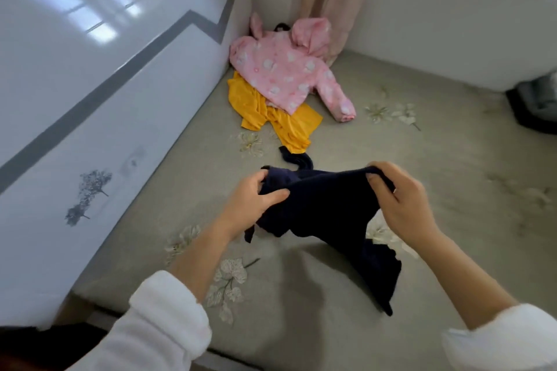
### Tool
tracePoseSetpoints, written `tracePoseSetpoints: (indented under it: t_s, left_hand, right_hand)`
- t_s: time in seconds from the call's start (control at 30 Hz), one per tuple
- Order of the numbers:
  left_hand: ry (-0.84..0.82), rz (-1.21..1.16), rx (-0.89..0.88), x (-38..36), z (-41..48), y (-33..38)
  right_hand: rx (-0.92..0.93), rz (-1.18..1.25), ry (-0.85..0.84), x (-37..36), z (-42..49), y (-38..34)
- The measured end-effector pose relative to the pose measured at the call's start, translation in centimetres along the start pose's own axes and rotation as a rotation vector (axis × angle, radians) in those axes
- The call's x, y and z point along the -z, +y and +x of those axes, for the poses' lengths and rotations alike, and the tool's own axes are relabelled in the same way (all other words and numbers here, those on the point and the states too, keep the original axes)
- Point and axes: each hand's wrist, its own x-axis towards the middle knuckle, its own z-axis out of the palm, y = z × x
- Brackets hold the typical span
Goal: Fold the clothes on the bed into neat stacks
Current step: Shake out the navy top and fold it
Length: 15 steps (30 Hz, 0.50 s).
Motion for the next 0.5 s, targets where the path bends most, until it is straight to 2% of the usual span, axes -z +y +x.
tracePoseSetpoints:
  t_s: [0.2, 0.27, 0.33, 0.37, 0.43, 0.5]
  left_hand:
    - [0.033, -0.051, -0.203, -9.0, -0.2, 8.9]
    - [0.126, 0.004, -0.265, -12.0, -0.1, 10.7]
    - [0.268, 0.169, -0.339, -14.6, 0.2, 12.1]
    - [0.263, 0.192, -0.367, -15.7, 0.2, 12.6]
    - [0.107, 0.162, -0.402, -17.6, 0.0, 13.4]
    - [-0.052, 0.228, -0.406, -19.0, 0.1, 13.0]
  right_hand:
    - [0.037, 0.08, 0.166, 12.1, -0.8, 2.8]
    - [0.033, 0.107, 0.214, 15.3, -1.6, 3.6]
    - [0.019, 0.145, 0.256, 17.8, -2.2, 4.3]
    - [0.013, 0.18, 0.281, 18.8, -2.4, 4.4]
    - [0.03, 0.245, 0.334, 20.8, -2.6, 4.1]
    - [0.072, 0.265, 0.365, 22.7, -2.5, 3.3]
